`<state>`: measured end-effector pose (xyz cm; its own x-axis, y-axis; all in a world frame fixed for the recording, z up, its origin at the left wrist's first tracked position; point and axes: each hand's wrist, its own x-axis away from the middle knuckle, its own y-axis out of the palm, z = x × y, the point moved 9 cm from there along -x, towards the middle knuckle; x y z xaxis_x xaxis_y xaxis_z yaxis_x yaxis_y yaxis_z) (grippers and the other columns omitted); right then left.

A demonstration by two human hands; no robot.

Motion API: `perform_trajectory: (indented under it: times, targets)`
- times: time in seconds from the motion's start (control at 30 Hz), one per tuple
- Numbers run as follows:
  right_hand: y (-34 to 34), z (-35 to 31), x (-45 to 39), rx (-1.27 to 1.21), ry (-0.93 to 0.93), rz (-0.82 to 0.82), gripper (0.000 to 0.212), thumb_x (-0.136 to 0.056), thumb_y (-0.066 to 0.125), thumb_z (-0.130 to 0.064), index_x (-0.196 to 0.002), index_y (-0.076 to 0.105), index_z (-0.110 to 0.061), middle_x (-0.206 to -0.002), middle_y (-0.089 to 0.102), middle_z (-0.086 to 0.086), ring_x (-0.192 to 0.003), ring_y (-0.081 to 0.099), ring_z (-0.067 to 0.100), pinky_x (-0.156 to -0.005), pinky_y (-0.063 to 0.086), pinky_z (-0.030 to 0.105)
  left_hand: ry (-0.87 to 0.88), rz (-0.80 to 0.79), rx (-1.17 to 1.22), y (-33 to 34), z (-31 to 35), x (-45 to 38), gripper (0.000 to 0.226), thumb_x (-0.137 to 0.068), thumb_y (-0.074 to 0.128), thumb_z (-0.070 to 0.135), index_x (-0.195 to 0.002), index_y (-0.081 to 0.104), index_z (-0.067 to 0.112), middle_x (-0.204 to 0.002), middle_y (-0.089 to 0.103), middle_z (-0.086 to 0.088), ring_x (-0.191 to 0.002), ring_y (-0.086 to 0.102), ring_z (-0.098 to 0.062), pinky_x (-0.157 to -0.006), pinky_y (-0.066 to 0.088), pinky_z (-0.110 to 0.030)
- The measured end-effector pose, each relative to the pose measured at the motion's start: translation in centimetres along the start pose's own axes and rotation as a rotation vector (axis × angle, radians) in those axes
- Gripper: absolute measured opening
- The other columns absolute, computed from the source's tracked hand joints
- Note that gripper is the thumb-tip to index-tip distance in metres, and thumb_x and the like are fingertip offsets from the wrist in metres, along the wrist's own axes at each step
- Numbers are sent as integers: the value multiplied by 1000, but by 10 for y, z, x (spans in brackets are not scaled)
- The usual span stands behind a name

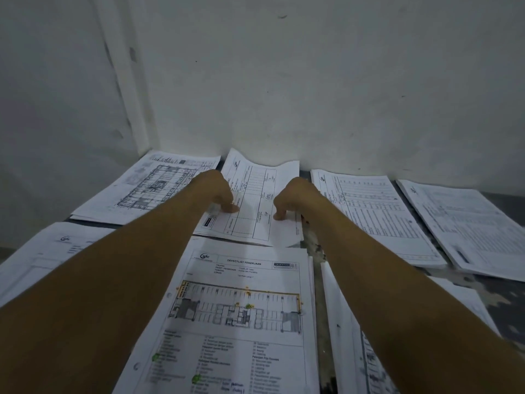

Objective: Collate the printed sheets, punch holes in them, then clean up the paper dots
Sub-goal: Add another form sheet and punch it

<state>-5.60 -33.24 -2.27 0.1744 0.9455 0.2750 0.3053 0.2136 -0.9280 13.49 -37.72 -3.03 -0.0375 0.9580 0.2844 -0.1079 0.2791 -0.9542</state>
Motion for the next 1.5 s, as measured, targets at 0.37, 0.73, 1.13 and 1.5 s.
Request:
perform_trajectory:
  times: [0.37,0.73,1.13,1.5]
  targets:
    - [-4,-7,4,44,-17,29,40,-74,84,-30,-68,50,-9,-96,65,8,-98,69,25,-87,57,36,-4,171,391,-3,7,1,37,-75,83,20,-75,47,10,-78,54,-5,-88,64,-26,-77,53,-34]
    - [1,10,-5,-207,-2,119,50,-72,87,-24,-104,57,0,-102,58,8,-100,64,21,-67,47,24,-84,414,658,-13,-6,-3,27,-99,54,17,-115,62,-3,-111,67,-19,-97,66,-33,-67,46,-33]
    - [2,-3,0,-86,-30,194,22,-76,73,-15,-77,52,-11,-97,63,6,-97,61,25,-84,47,33,20,717,725,3,-11,18,28,-104,46,25,-105,58,0,-105,65,-20,-89,57,-29,-68,35,-32]
    - [-4,29,-10,-799,34,232,23,-81,74,-7,-82,52,-10,-84,55,-2,-69,52,8,-64,51,23,42,807,824,2,-21,18,26,-104,47,27,-107,58,3,-94,59,-10,-89,56,-27,-76,42,-37]
